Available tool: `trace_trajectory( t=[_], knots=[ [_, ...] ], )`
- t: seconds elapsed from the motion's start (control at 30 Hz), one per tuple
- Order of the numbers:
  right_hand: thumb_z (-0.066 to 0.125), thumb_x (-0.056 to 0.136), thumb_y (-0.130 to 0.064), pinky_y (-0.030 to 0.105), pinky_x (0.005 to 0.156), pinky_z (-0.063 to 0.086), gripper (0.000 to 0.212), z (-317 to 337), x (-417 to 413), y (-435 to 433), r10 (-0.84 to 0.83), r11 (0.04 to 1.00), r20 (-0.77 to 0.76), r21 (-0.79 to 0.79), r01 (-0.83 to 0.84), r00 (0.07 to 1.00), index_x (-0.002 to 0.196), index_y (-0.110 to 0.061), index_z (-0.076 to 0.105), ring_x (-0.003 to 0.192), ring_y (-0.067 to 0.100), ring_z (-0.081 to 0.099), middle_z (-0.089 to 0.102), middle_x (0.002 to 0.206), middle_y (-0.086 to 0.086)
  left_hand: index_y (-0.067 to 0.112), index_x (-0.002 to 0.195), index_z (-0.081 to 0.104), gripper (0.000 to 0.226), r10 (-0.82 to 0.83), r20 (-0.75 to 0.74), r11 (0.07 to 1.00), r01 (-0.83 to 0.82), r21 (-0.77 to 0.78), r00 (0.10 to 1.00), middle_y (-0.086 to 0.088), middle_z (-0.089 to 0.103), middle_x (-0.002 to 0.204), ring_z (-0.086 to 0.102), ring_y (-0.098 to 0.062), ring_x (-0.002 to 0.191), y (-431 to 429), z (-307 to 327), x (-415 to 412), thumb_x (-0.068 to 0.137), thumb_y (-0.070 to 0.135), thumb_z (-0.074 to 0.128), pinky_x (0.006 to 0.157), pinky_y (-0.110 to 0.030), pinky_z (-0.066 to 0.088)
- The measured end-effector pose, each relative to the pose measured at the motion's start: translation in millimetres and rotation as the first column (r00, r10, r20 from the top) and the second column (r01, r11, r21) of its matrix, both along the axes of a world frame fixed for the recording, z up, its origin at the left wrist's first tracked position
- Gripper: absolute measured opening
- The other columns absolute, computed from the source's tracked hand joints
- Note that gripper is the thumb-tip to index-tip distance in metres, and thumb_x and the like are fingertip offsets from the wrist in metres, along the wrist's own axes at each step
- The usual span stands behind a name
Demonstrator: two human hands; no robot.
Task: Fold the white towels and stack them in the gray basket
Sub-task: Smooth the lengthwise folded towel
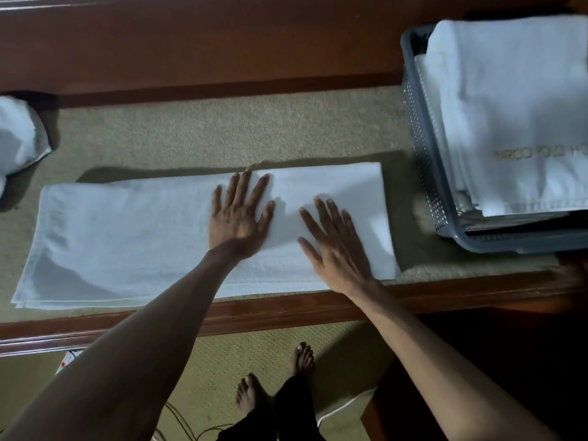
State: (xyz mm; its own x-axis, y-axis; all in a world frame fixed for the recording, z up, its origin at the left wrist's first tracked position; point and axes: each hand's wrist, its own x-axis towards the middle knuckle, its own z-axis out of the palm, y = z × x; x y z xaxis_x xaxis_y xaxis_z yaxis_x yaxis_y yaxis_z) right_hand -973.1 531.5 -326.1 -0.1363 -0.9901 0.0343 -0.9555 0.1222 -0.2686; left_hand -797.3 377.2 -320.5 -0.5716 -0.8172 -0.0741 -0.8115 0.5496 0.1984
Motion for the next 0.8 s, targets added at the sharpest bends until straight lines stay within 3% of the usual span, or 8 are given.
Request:
trace_trajectory(
  t=[0.23, 0.4, 0.57, 0.8],
  knots=[
    [0.016, 0.106, -0.058, 0.053, 0.126, 0.008, 0.066, -2.5, -62.8, 24.6, -0.151, 0.987, -0.031, 0.046, 0.152, 0.988, 0.163, -0.026, 0.016, 0.158, 0.025, 0.001, 0.006, 0.171, 0.006, 0.041, 0.163, 0.005, 0.061, 0.01, -0.001, 1.0, -0.01, 0.007, 1.0, 0.005, -0.001, 0.173, -0.001, -0.018, 0.159, 1.0, 1.0, -1.1, 0.106, 0.062, 0.012, 0.128, -0.05, 0.002],
    [0.014, 0.108, -0.054, 0.046, 0.127, -0.004, 0.068, 13.8, -40.8, -6.8, -0.34, 0.94, -0.014, 0.035, 0.34, 0.94, 0.161, -0.013, 0.019, 0.157, 0.027, -0.004, 0.004, 0.17, 0.013, 0.04, 0.163, 0.005, 0.061, 0.021, -0.005, 1.0, -0.021, -0.008, 1.0, 0.005, 0.0, 0.173, 0.0, -0.018, 0.159, 1.8, -0.4, -1.3, 0.106, 0.061, 0.013, 0.128, -0.05, 0.003],
    [0.03, 0.108, -0.04, 0.048, 0.127, 0.009, 0.057, 12.6, 15.9, -65.9, -0.296, 0.954, 0.189, 0.0, 0.301, 0.936, 0.159, -0.014, 0.03, 0.157, 0.029, 0.008, 0.015, 0.169, 0.014, 0.041, 0.163, 0.004, 0.061, 0.019, -0.015, 1.0, -0.019, -0.006, 1.0, 0.003, 0.0, 0.173, -0.001, -0.018, 0.159, 2.5, -1.2, 0.3, 0.106, 0.061, 0.013, 0.128, -0.049, 0.002],
    [0.039, 0.105, -0.037, 0.048, 0.125, 0.017, 0.056, -5.8, 22.0, -68.1, -0.311, 0.943, 0.001, -0.126, 0.308, 0.951, 0.157, -0.017, 0.036, 0.155, 0.029, 0.02, 0.029, 0.165, 0.012, 0.044, 0.162, -0.006, 0.061, 0.045, -0.05, 0.996, -0.04, 0.082, 0.998, 0.004, -0.014, 0.172, -0.016, -0.017, 0.157, 11.0, -2.3, 21.6, 0.106, 0.063, 0.012, 0.127, -0.05, -0.008]
  ],
)
